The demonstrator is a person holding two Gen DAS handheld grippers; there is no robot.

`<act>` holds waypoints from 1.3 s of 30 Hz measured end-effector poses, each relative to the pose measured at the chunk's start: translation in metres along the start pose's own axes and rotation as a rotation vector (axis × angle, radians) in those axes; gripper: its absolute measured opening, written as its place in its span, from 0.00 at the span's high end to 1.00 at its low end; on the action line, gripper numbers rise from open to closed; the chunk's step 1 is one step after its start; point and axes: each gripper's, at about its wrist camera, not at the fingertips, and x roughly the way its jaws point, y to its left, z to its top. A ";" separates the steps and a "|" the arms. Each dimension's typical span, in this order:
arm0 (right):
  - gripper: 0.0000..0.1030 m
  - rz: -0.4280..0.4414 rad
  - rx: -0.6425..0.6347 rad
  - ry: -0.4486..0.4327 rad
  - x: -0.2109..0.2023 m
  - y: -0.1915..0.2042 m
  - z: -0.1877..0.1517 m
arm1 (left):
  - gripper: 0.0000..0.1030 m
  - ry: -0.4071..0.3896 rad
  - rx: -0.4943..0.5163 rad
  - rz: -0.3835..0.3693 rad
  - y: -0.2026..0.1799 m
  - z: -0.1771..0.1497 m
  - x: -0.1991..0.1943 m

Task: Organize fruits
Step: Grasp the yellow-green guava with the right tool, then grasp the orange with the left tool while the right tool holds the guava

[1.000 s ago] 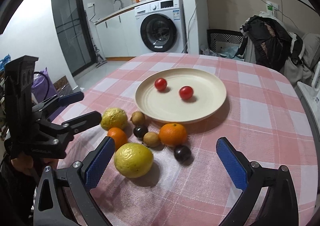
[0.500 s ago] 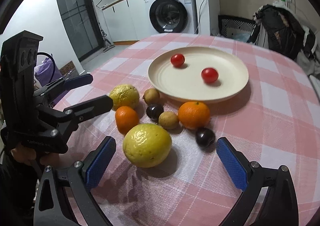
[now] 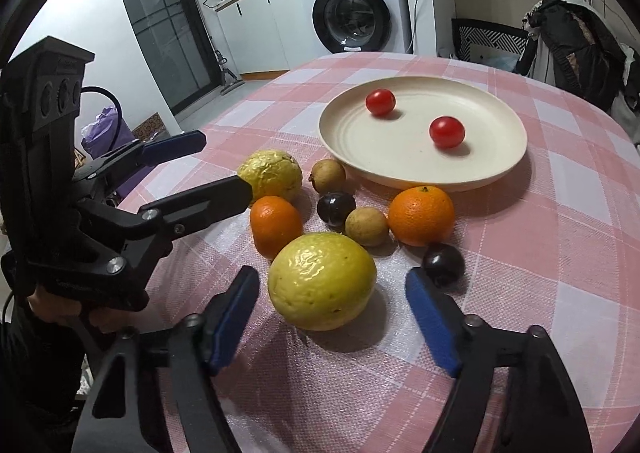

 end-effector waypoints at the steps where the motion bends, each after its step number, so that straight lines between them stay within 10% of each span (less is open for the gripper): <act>1: 0.28 0.001 -0.003 0.005 0.002 0.001 0.000 | 0.04 0.000 0.004 -0.001 -0.001 0.000 0.000; 9: 0.46 0.009 -0.011 0.010 0.005 0.003 -0.001 | 0.04 0.014 0.017 -0.007 -0.004 -0.001 0.001; 18: 0.47 -0.032 -0.018 -0.062 -0.017 0.000 0.005 | 0.14 0.070 0.022 -0.075 -0.003 0.001 -0.003; 30: 0.47 -0.080 0.040 -0.125 -0.043 -0.024 0.018 | 0.55 0.241 0.028 -0.239 -0.018 -0.013 0.013; 39: 0.47 -0.079 0.037 -0.122 -0.043 -0.023 0.014 | 0.55 0.281 -0.015 -0.212 -0.017 -0.018 0.032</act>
